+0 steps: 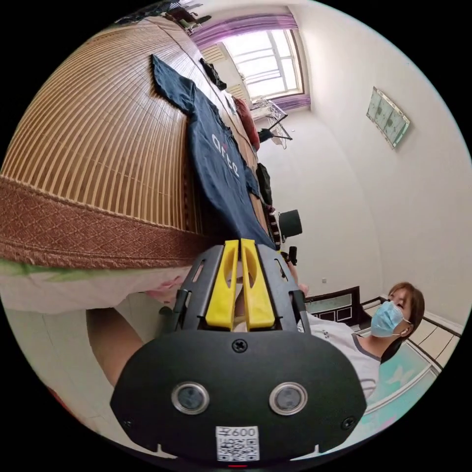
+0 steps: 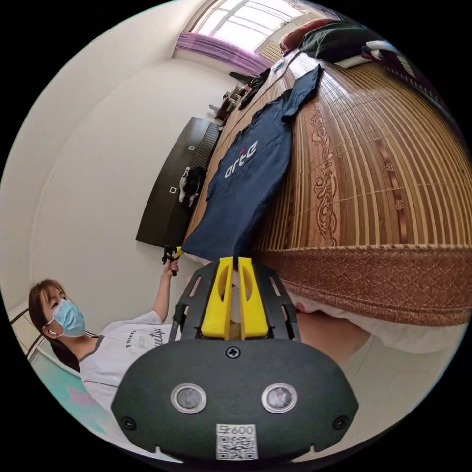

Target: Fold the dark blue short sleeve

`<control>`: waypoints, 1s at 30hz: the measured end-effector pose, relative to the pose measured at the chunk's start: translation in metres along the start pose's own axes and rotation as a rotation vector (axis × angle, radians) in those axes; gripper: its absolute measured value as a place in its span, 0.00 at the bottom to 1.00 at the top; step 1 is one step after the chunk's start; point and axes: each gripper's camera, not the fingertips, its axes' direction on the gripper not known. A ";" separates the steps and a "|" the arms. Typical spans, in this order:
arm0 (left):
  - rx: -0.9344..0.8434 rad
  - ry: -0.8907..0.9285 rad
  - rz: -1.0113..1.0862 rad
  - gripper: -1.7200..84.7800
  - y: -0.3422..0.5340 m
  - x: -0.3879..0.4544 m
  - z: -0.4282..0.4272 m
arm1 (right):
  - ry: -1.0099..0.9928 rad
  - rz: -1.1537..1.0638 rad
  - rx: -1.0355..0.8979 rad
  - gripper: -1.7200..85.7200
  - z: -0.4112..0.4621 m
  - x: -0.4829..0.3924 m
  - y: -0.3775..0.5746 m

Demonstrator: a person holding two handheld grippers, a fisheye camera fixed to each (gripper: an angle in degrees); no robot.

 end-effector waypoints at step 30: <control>0.717 -1.073 0.520 0.06 0.305 0.223 0.197 | 1.163 -0.477 0.883 0.01 0.318 -0.388 0.278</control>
